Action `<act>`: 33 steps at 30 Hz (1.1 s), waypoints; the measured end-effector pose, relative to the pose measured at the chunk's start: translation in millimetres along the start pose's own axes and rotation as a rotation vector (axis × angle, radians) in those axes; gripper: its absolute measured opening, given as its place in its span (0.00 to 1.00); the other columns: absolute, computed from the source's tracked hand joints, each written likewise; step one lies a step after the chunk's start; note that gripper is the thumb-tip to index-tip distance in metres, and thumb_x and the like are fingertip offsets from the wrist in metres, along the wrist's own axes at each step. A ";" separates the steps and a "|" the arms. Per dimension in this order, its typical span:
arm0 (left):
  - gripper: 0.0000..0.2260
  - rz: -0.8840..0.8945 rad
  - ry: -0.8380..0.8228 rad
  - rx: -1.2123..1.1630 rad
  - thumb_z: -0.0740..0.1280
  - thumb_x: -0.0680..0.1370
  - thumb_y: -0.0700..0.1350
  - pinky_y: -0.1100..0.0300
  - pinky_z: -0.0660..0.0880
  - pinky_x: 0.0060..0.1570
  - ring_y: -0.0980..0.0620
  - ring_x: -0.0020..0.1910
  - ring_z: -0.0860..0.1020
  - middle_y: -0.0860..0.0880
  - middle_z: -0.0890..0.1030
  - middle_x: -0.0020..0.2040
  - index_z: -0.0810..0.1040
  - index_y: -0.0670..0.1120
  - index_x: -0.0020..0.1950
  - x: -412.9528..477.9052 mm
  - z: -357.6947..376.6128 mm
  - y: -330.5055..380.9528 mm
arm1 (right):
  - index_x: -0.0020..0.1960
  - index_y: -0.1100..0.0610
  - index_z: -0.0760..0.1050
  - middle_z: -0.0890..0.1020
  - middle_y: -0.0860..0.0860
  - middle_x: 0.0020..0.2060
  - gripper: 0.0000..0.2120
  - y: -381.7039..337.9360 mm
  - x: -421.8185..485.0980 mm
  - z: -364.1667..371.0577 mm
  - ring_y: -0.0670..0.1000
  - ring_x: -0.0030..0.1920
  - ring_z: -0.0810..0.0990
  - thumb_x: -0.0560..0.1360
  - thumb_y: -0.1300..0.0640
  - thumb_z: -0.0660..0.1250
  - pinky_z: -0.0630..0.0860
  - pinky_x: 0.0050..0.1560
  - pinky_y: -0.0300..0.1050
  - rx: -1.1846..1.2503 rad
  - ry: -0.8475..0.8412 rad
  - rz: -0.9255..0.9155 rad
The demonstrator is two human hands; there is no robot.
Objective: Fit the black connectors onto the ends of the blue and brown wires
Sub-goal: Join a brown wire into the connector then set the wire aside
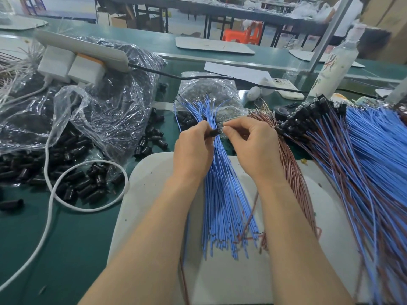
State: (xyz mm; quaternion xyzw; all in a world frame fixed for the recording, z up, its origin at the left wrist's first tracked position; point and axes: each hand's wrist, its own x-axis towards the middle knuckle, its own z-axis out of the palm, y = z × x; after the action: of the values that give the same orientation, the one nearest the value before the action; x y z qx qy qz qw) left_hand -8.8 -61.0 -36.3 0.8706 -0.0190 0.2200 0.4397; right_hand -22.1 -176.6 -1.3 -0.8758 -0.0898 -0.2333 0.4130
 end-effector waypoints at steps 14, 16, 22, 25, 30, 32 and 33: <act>0.11 0.052 -0.206 -0.066 0.67 0.76 0.42 0.55 0.75 0.48 0.51 0.41 0.78 0.54 0.79 0.41 0.79 0.48 0.58 1.5 0.0 0.5 | 0.50 0.57 0.83 0.83 0.48 0.40 0.06 20.5 6.1 -2.3 0.45 0.43 0.81 0.75 0.61 0.69 0.77 0.51 0.38 0.048 -0.011 0.110; 0.08 0.069 -0.200 -0.100 0.68 0.76 0.42 0.55 0.76 0.49 0.52 0.42 0.79 0.53 0.81 0.41 0.81 0.47 0.54 2.2 -0.2 0.3 | 0.50 0.56 0.83 0.83 0.48 0.41 0.06 25.8 7.3 -3.2 0.45 0.43 0.81 0.75 0.61 0.69 0.78 0.53 0.43 0.093 -0.028 0.144; 0.06 0.147 -0.155 -0.124 0.68 0.76 0.39 0.57 0.75 0.44 0.53 0.37 0.76 0.52 0.80 0.38 0.82 0.44 0.51 0.9 0.6 0.4 | 0.48 0.56 0.82 0.84 0.52 0.41 0.06 33.9 8.3 -1.1 0.51 0.46 0.83 0.75 0.63 0.69 0.79 0.54 0.52 0.255 -0.100 0.241; 0.06 0.162 -0.148 -0.119 0.68 0.75 0.39 0.59 0.75 0.43 0.54 0.36 0.75 0.52 0.79 0.37 0.83 0.44 0.50 1.7 1.4 -0.7 | 0.48 0.55 0.82 0.84 0.51 0.41 0.06 35.0 8.5 0.2 0.49 0.46 0.83 0.75 0.63 0.69 0.80 0.53 0.48 0.282 -0.112 0.236; 0.06 0.144 -0.148 -0.104 0.68 0.75 0.39 0.59 0.75 0.44 0.54 0.37 0.77 0.52 0.80 0.38 0.83 0.44 0.50 2.0 1.4 -2.8 | 0.46 0.54 0.81 0.84 0.52 0.41 0.06 35.3 5.3 6.3 0.47 0.42 0.82 0.75 0.63 0.68 0.79 0.47 0.38 0.454 -0.135 0.309; 0.05 0.121 -0.157 -0.109 0.68 0.75 0.39 0.57 0.75 0.45 0.52 0.38 0.78 0.50 0.82 0.39 0.83 0.44 0.50 2.3 0.4 -3.2 | 0.46 0.54 0.81 0.84 0.52 0.41 0.07 34.4 4.9 10.1 0.48 0.44 0.82 0.76 0.64 0.67 0.79 0.46 0.37 0.542 -0.138 0.372; 0.05 0.108 -0.160 -0.115 0.68 0.76 0.39 0.56 0.76 0.45 0.51 0.39 0.79 0.49 0.83 0.39 0.82 0.44 0.50 2.5 0.0 -3.1 | 0.45 0.55 0.81 0.84 0.52 0.41 0.07 33.6 5.2 12.1 0.48 0.43 0.82 0.77 0.63 0.66 0.78 0.45 0.36 0.606 -0.130 0.408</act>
State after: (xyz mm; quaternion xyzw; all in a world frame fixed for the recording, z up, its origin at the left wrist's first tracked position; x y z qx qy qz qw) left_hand -5.9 -58.7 -37.6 0.8564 -0.1135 0.1717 0.4736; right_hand -1.7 -189.1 -28.3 -0.7268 -0.0043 -0.0528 0.6848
